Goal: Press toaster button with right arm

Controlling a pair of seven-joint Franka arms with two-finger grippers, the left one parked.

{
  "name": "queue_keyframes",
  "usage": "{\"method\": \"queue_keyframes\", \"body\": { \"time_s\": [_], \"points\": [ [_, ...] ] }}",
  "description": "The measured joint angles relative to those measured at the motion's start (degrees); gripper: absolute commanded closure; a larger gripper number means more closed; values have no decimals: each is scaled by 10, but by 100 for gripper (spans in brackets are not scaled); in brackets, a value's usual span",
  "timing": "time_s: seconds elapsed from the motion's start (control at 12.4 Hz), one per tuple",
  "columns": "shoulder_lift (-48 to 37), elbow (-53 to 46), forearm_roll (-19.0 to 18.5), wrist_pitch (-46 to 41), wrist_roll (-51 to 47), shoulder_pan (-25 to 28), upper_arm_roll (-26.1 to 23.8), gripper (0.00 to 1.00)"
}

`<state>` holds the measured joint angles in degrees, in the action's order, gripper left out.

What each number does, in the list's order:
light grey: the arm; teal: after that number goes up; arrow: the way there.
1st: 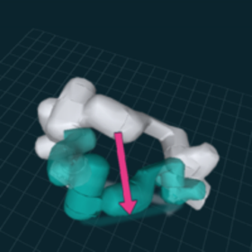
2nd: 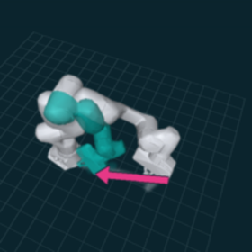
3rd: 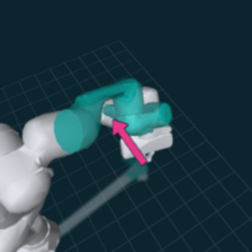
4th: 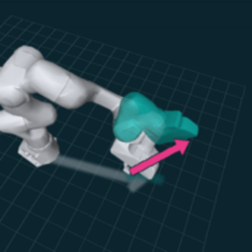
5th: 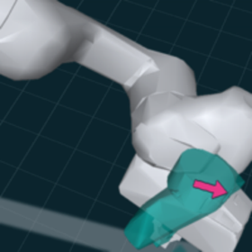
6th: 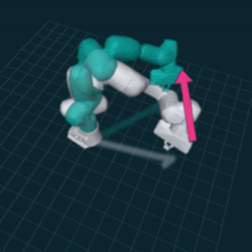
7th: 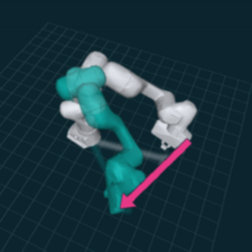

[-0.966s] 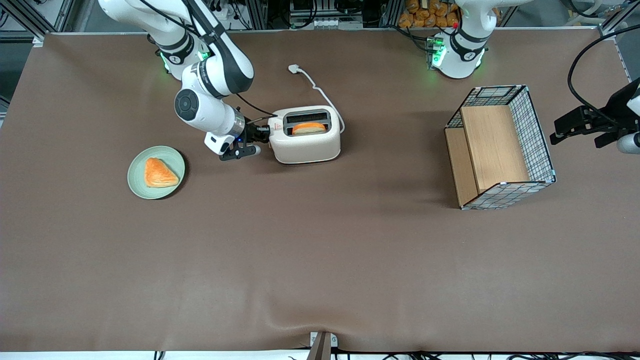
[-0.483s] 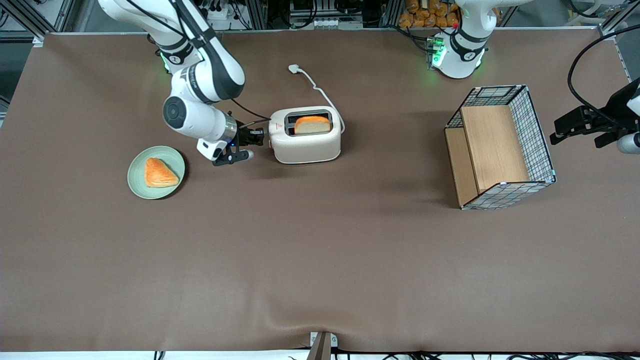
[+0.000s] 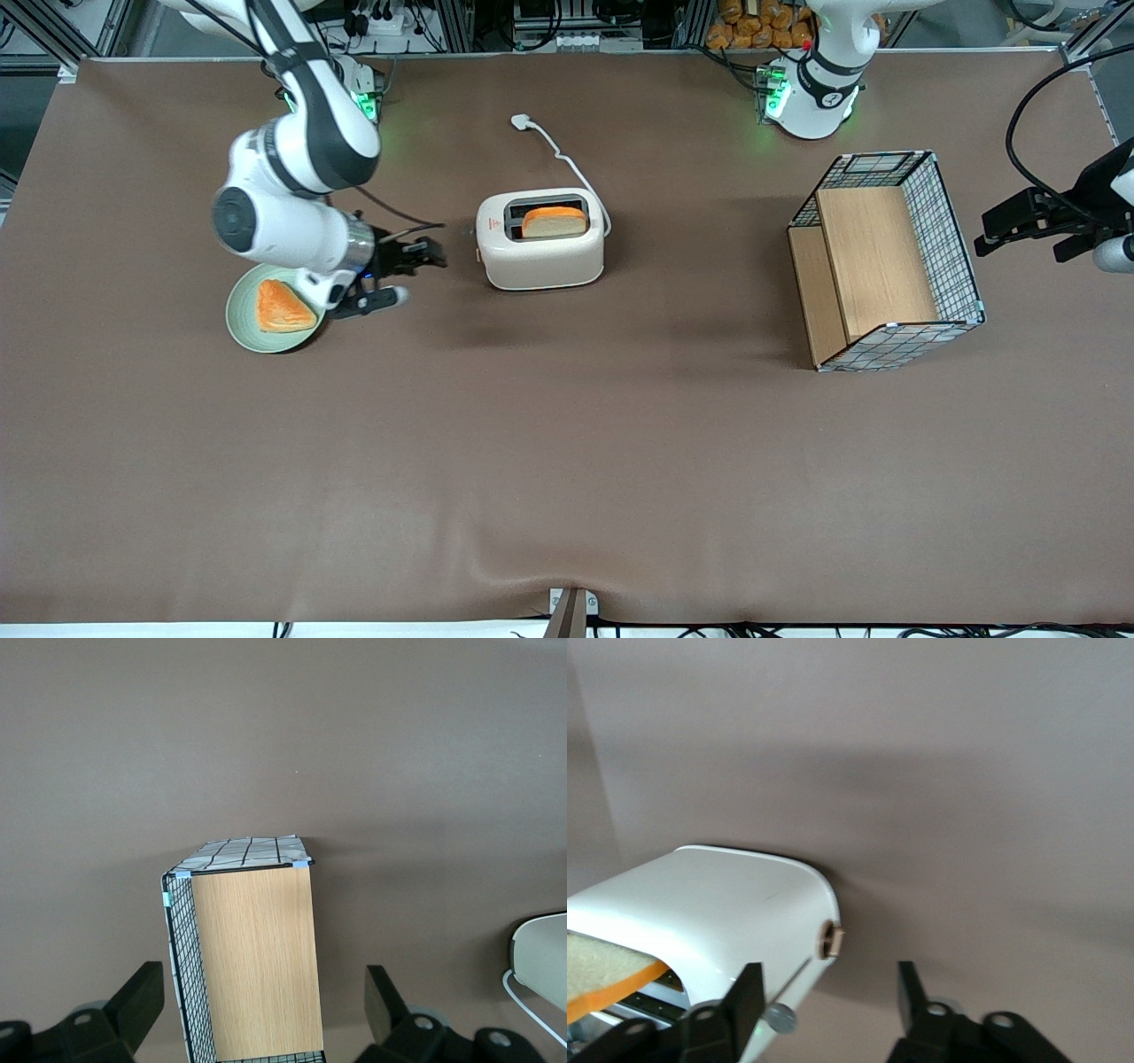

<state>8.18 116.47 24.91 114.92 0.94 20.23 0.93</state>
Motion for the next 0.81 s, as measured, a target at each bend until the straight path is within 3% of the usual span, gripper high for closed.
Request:
{"method": "queue_keyframes", "body": {
  "time_s": [0.24, 0.56, 0.81],
  "points": [
    [3, -111, -75, -97, -3, -60, 2, 0],
    [22, -257, -114, -208, -3, -129, 3, 0],
    [26, -330, -181, -249, -3, -158, 3, 0]
  ]
}}
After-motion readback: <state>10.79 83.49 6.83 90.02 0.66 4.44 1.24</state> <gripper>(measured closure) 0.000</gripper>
